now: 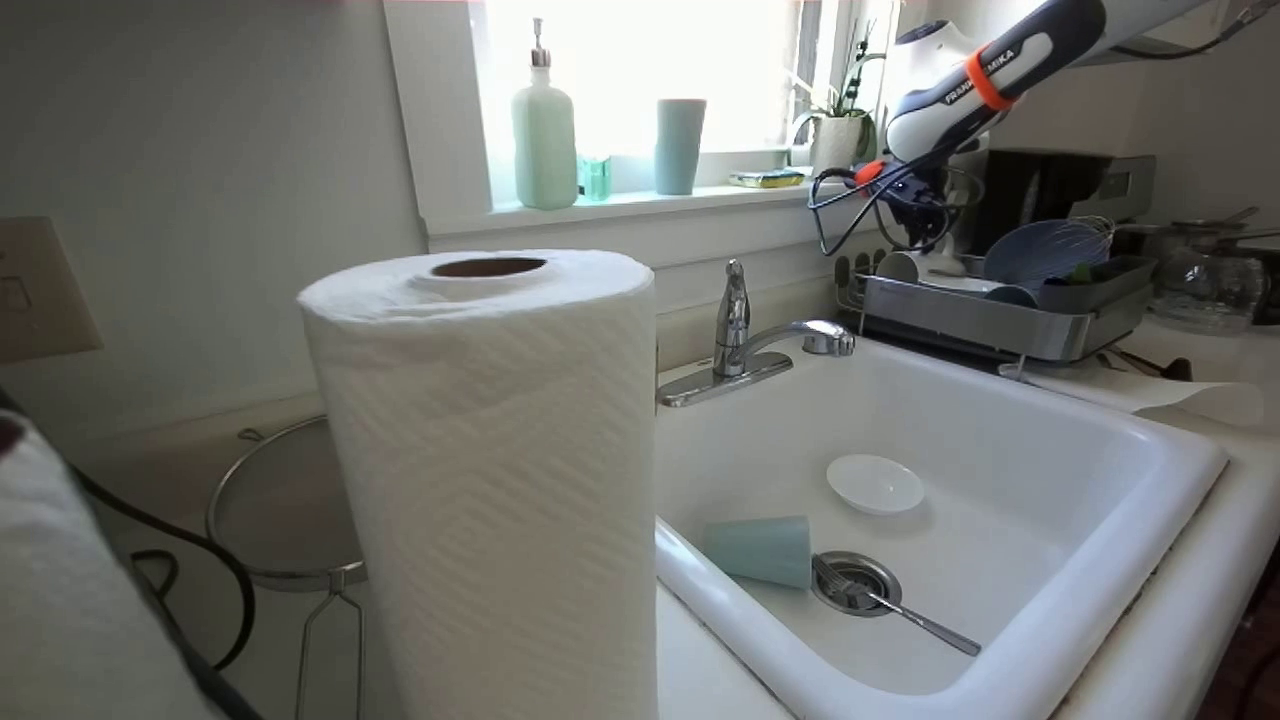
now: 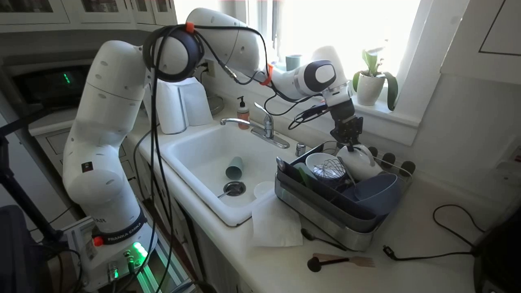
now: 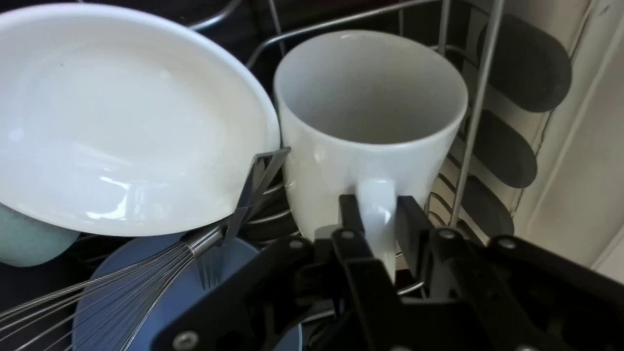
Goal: Put the white mug in the sink
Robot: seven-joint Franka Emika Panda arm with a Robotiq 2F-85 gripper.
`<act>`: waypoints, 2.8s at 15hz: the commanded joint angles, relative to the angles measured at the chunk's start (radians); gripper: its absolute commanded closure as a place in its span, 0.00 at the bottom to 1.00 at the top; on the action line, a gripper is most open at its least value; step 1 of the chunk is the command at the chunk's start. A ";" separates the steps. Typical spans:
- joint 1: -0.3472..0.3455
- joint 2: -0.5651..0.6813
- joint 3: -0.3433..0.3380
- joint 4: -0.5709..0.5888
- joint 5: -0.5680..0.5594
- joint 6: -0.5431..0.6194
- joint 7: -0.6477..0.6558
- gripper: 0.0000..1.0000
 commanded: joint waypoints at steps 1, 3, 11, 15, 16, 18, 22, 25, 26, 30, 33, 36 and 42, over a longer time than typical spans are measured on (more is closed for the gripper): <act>0.017 0.029 -0.017 0.047 -0.023 -0.041 0.045 0.91; 0.018 0.032 -0.018 0.051 -0.025 -0.046 0.048 0.88; -0.001 0.001 0.003 0.076 0.017 -0.108 0.004 0.95; -0.021 0.002 0.015 0.114 0.049 -0.140 -0.006 0.95; -0.026 0.001 0.018 0.124 0.060 -0.151 -0.011 0.95; -0.034 0.002 0.022 0.142 0.081 -0.172 -0.016 0.95; -0.050 -0.004 0.032 0.175 0.129 -0.211 -0.032 0.95; -0.061 -0.023 0.045 0.182 0.164 -0.242 -0.064 0.95; -0.064 -0.030 0.048 0.183 0.173 -0.251 -0.075 0.95; -0.063 -0.088 0.052 0.141 0.211 -0.263 -0.124 0.95; -0.063 -0.136 0.056 0.114 0.249 -0.280 -0.163 0.95; -0.055 -0.188 0.064 0.082 0.289 -0.324 -0.208 0.95; -0.037 -0.331 0.098 -0.050 0.356 -0.416 -0.277 0.95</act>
